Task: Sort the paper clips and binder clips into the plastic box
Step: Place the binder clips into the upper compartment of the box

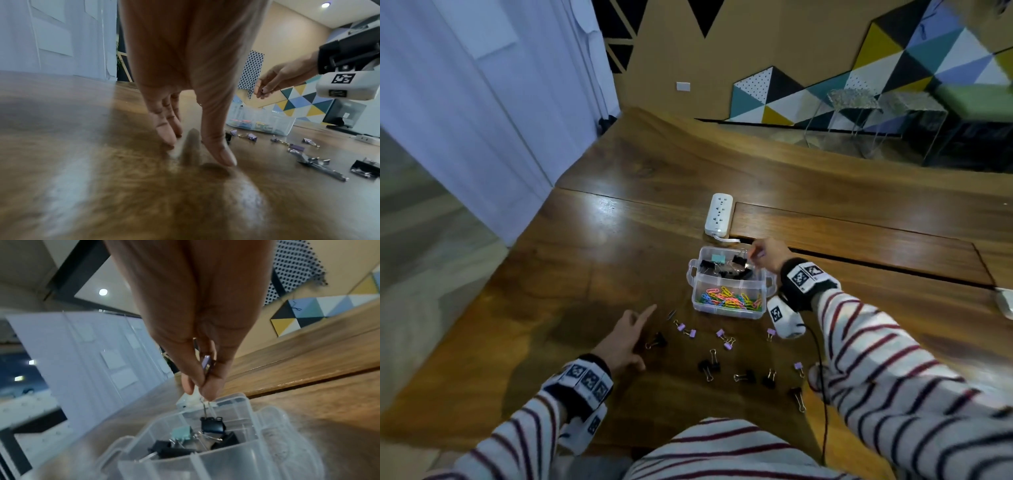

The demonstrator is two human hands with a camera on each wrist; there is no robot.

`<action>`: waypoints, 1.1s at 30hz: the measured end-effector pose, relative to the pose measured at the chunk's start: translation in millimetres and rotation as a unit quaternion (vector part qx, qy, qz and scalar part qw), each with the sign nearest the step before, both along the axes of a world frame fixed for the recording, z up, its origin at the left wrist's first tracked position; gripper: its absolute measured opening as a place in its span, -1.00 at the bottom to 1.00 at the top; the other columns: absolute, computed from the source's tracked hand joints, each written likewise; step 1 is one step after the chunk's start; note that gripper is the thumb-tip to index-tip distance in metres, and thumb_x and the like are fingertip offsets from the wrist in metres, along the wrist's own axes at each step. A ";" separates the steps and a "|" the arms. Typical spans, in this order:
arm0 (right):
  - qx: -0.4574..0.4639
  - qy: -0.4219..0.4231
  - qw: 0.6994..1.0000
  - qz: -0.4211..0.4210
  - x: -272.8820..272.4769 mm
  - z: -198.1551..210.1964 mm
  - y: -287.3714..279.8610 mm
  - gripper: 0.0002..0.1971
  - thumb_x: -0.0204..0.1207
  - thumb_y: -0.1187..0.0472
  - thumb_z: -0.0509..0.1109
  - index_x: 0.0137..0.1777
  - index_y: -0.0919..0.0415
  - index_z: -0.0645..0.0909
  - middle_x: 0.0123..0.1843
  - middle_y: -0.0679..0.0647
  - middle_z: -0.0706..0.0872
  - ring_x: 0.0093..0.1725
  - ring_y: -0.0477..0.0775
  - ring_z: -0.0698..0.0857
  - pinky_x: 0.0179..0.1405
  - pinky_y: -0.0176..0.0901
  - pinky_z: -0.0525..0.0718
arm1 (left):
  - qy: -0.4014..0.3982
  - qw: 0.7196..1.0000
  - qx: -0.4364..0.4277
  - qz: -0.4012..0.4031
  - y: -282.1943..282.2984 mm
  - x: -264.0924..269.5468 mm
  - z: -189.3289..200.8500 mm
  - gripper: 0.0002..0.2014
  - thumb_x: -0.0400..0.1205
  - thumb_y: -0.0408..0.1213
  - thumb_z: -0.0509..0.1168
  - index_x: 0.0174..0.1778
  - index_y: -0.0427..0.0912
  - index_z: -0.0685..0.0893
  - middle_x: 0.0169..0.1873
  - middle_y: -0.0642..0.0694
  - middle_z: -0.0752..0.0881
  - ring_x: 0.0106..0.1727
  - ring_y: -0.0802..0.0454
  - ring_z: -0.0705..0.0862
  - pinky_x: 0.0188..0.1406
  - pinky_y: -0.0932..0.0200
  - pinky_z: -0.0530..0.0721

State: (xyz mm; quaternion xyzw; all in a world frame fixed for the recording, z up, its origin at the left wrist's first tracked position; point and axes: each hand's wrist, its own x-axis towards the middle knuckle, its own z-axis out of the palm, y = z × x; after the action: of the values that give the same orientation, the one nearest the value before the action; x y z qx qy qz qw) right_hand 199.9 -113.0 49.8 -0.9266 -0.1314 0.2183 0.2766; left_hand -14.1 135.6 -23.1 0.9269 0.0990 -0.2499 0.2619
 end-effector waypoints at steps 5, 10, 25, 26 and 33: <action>-0.115 -0.028 0.990 0.079 2.9 -15.5 1.3 -0.74 0.49 0.43 0.27 0.14 0.24 0.60 0.23 0.24 0.62 0.16 0.18 0.63 0.14 -0.02 0.67 | -0.005 0.999 0.023 -0.049 -13.5 28.9 1.4 0.14 0.28 -0.43 0.56 0.59 0.18 -0.06 0.47 -0.19 0.16 0.45 -0.12 0.35 0.48 -0.03 0.42; -0.102 -0.101 0.986 0.085 -18.3 -12.6 -20.4 -0.71 0.53 0.37 0.26 0.24 0.23 0.53 0.28 0.24 0.56 0.15 0.17 0.62 0.12 -0.14 0.63 | -0.008 0.997 0.036 -0.068 -26.0 47.4 -0.5 -0.02 0.28 -0.34 0.58 0.53 0.10 0.16 0.39 -0.20 0.23 0.37 -0.15 0.42 0.40 -0.05 0.50; -0.125 0.030 0.991 0.044 -147.1 -61.7 -130.8 -0.56 0.52 0.13 0.35 0.37 0.12 0.35 0.39 0.10 0.44 0.26 0.09 0.58 0.26 -0.02 0.62 | -0.032 0.999 -0.010 0.021 -18.0 47.2 -10.5 -0.17 0.33 -0.35 0.55 0.46 -0.11 0.24 0.20 -0.15 0.47 -0.02 0.06 0.55 0.01 0.22 0.59; -0.132 0.036 0.990 0.035 -149.7 -62.0 -132.4 -0.51 0.51 0.11 0.36 0.40 0.13 0.32 0.42 0.10 0.40 0.29 0.11 0.56 0.27 -0.02 0.61 | -0.034 0.999 -0.011 0.032 -16.1 45.0 -11.8 -0.14 0.34 -0.35 0.54 0.49 -0.13 0.21 0.22 -0.16 0.46 -0.03 0.07 0.55 0.00 0.23 0.58; -0.163 0.013 0.986 0.010 -150.4 -62.4 -115.6 -0.48 0.53 0.05 0.31 0.45 0.09 0.26 0.53 0.15 0.33 0.41 0.15 0.48 0.31 -0.03 0.60 | -0.059 0.996 0.029 0.060 -13.3 58.3 -10.3 -0.40 0.43 -0.02 0.43 0.34 -0.14 0.43 0.19 -0.13 0.58 0.03 0.05 0.57 0.16 0.11 0.62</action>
State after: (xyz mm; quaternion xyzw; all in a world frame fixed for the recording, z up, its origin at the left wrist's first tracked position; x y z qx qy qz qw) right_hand 49.5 -228.6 -12.6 -0.9549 -0.0994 0.2520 0.1212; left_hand 44.2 122.3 -33.3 0.9396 0.1463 -0.1759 0.2545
